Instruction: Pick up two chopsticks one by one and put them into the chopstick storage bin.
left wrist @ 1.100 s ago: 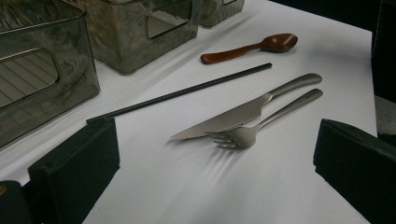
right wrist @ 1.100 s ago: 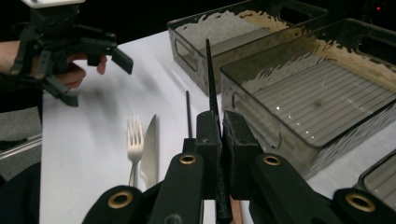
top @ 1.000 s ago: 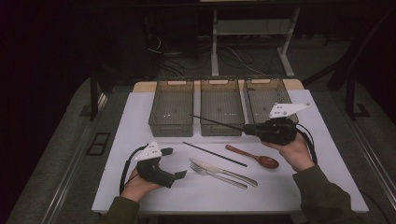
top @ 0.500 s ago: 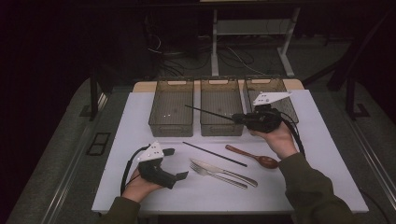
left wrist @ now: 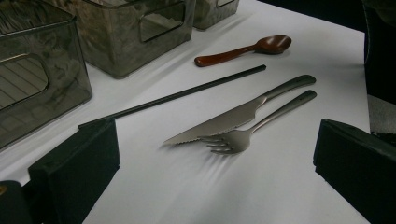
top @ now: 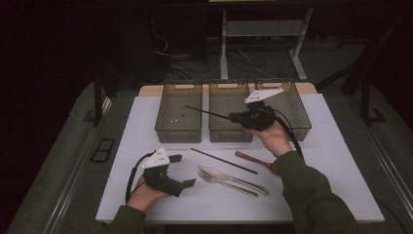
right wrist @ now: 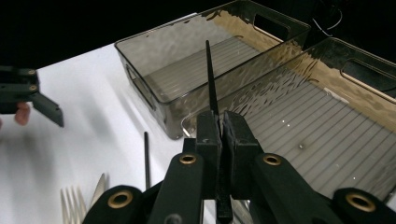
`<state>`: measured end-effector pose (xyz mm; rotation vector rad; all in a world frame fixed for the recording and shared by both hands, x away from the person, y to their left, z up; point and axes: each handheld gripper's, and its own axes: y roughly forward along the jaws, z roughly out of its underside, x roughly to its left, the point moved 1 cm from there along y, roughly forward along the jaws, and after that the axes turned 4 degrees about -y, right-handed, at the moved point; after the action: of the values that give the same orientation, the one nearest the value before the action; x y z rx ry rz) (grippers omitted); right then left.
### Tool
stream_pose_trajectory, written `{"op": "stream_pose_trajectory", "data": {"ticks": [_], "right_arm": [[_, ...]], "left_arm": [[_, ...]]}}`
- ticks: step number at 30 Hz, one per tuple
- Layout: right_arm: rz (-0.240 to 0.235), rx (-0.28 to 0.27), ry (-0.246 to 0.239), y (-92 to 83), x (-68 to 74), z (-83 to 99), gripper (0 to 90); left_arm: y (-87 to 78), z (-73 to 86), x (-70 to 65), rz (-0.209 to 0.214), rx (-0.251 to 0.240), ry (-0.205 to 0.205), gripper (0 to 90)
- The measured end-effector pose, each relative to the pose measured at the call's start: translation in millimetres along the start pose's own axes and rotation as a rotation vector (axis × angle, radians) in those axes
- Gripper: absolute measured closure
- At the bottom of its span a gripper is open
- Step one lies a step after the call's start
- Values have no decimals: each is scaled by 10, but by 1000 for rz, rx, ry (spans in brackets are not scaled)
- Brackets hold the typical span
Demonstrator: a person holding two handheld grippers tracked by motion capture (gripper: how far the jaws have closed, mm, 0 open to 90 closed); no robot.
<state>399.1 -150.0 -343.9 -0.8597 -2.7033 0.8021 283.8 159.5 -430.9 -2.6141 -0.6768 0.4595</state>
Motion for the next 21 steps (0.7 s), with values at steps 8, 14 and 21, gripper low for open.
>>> {"op": "stream_pose_trajectory", "data": {"ticks": [8,14,21], "right_arm": [[16,18,-1,272,0,-161,844],[27,34,1,461,11,-250,844],[46,56,9,750,24,-365,844]], "left_arm": [[-6,-6,1,3,-11,-2,0],[-15,-10,-3,8,-17,-6,0],[-12,-14,3,9,-20,-1,0]]}}
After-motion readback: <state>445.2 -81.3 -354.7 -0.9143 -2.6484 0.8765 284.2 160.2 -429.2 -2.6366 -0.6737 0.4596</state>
